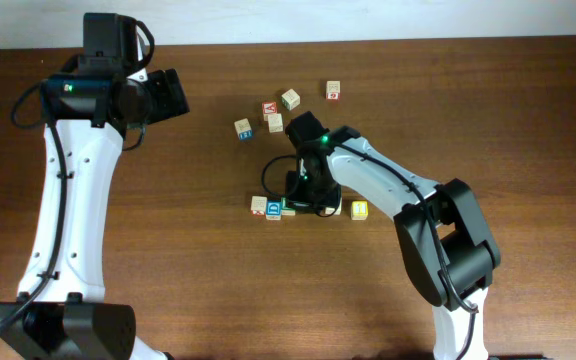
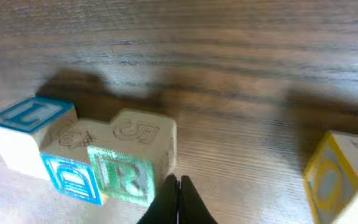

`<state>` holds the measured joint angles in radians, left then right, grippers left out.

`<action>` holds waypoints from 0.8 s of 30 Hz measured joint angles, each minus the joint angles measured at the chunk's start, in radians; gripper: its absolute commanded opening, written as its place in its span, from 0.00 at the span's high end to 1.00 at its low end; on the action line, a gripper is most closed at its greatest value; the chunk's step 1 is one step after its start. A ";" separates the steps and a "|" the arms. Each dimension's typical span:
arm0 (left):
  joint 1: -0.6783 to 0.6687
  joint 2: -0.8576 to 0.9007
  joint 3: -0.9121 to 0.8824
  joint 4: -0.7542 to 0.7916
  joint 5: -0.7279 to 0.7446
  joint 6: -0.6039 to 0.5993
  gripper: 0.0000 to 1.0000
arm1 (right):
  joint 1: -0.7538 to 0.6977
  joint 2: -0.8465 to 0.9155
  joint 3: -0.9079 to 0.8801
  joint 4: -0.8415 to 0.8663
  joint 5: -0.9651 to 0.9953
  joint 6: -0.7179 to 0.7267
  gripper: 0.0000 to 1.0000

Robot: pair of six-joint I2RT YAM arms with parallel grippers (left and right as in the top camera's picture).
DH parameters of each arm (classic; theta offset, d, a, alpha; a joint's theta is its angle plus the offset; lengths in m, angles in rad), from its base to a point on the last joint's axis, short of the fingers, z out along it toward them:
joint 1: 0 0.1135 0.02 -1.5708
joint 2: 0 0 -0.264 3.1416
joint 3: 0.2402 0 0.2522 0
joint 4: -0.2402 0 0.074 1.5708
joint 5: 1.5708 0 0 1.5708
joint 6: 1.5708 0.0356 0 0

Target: Rotate 5 blocks

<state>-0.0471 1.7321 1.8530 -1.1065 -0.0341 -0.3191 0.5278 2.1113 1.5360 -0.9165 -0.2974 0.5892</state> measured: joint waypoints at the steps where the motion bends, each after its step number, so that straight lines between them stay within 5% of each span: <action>1: 0.000 0.000 0.000 0.000 0.000 0.000 0.19 | -0.003 0.000 0.016 -0.019 0.000 -0.009 0.96; 9: 0.000 0.000 0.000 0.000 -0.008 0.000 0.18 | 0.013 -0.001 0.167 -0.084 0.003 -0.048 0.96; 24: 0.000 0.000 0.000 0.000 -0.079 0.000 0.18 | 0.169 -0.001 0.086 -0.078 0.005 0.009 0.96</action>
<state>-0.0471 1.7321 1.8530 -1.1065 -0.1135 -0.3191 0.6964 2.1105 1.6218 -0.9943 -0.2920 0.5980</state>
